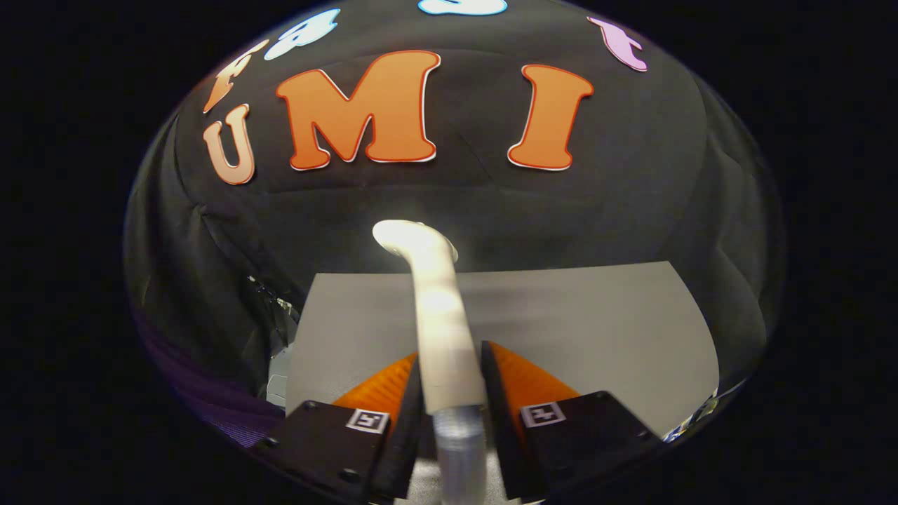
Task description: Iron the clothes twice with a garment steamer, once on the left side and once on the right side.
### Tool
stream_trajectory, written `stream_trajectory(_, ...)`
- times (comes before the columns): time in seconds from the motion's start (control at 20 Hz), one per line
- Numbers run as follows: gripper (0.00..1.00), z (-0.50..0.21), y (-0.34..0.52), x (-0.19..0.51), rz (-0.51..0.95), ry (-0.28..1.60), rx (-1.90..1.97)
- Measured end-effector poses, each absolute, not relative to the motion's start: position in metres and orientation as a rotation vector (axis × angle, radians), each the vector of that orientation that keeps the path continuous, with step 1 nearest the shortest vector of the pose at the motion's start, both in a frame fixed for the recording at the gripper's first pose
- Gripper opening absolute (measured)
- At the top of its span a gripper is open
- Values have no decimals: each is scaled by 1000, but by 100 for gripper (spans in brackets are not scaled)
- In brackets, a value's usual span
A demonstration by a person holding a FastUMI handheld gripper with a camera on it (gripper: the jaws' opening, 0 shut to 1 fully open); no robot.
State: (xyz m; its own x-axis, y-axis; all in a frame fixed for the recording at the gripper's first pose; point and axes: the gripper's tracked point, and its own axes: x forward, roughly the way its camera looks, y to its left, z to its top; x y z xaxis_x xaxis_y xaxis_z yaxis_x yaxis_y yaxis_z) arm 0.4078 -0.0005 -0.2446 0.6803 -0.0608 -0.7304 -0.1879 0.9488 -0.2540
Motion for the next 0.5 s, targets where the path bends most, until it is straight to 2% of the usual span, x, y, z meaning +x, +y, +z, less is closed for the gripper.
stream_trajectory(0.05, 52, -248, -1, 408, 70, 829, -294)
stream_trajectory(0.2, 43, -231, -3, 401, 38, 780, -233)
stream_trajectory(0.3, 43, -211, -9, 391, -1, 707, -207)
stream_trajectory(0.35, 38, -202, -9, 383, -23, 668, -181)
stream_trajectory(0.5, 38, -164, -6, 348, -51, 541, -106)
